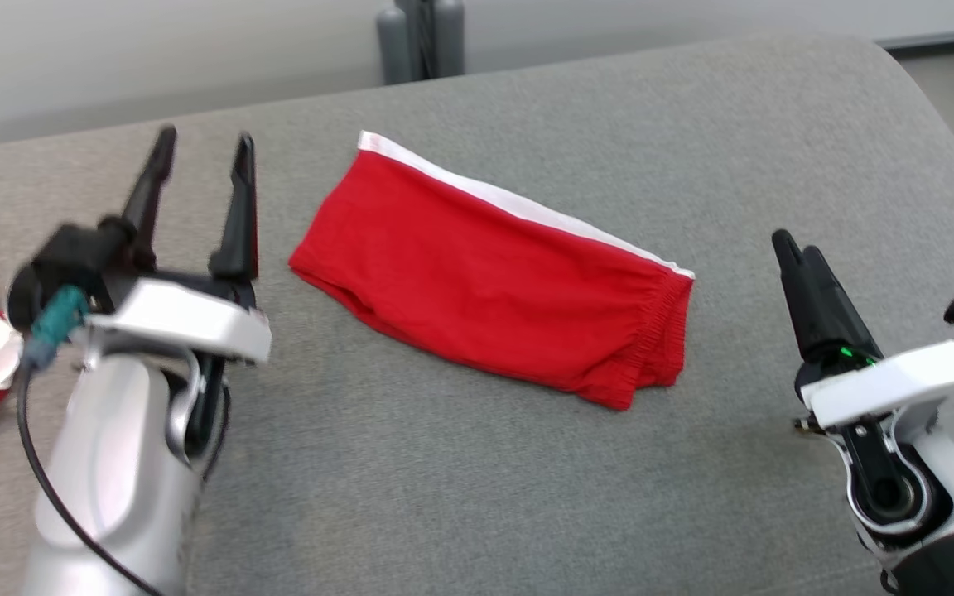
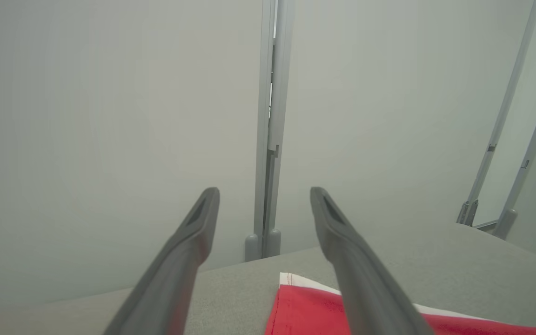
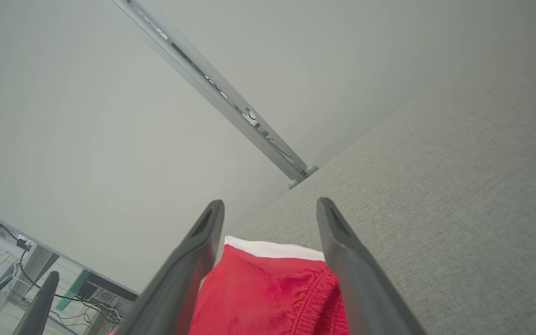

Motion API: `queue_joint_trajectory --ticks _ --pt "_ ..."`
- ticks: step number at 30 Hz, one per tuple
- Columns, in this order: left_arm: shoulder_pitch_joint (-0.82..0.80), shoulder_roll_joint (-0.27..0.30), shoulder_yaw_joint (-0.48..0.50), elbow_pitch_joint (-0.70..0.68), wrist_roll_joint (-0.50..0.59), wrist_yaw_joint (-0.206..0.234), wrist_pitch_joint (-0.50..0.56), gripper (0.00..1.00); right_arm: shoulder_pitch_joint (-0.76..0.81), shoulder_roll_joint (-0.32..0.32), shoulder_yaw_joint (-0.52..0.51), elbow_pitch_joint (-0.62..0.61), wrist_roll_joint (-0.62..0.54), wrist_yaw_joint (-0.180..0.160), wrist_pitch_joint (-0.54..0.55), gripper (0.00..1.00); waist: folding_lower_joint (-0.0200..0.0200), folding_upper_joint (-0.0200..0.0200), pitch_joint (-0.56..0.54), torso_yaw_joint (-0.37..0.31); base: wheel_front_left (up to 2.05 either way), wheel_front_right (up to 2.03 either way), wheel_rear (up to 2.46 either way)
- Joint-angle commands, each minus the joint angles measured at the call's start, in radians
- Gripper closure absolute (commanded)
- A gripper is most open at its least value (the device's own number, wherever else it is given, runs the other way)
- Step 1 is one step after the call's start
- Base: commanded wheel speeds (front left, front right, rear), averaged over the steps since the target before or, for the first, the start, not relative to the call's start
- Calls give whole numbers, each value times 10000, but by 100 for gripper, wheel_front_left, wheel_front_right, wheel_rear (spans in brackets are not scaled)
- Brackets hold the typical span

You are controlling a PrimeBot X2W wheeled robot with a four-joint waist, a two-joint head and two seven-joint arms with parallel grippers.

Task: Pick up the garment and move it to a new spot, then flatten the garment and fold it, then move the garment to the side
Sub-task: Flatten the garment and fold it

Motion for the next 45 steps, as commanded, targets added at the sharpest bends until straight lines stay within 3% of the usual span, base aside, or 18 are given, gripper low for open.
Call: queue_joint_trajectory --ticks 1,10,16,26,35,45 --pt "659 -171 180 -430 127 -24 -14 0 445 28 -330 -210 -326 6 -43 0 0 -1 -563 549 0 0 0" --pt "3568 -922 1113 -2460 197 60 -14 0 2097 623 -1700 -930 -2152 6 -46 0 0 -1 -1103 1221 0 0 0" --pt "4613 -995 831 -2810 107 119 -14 0 2707 988 -2061 -688 -2640 6 -47 0 0 -1 -1256 1515 0 0 0" --pt "5093 -991 26 -2767 99 408 -15 0 2830 1256 -1946 798 -906 6 73 0 0 -1 -1200 1935 0 0 0" --pt "4820 -994 -143 -2274 564 307 -15 0 2034 1129 -1437 1666 737 6 741 0 0 -1 -741 2309 0 0 0" --pt "4678 -995 -287 -2008 657 299 -15 0 1526 853 -862 2707 752 6 237 0 0 -1 -526 2633 0 0 0"
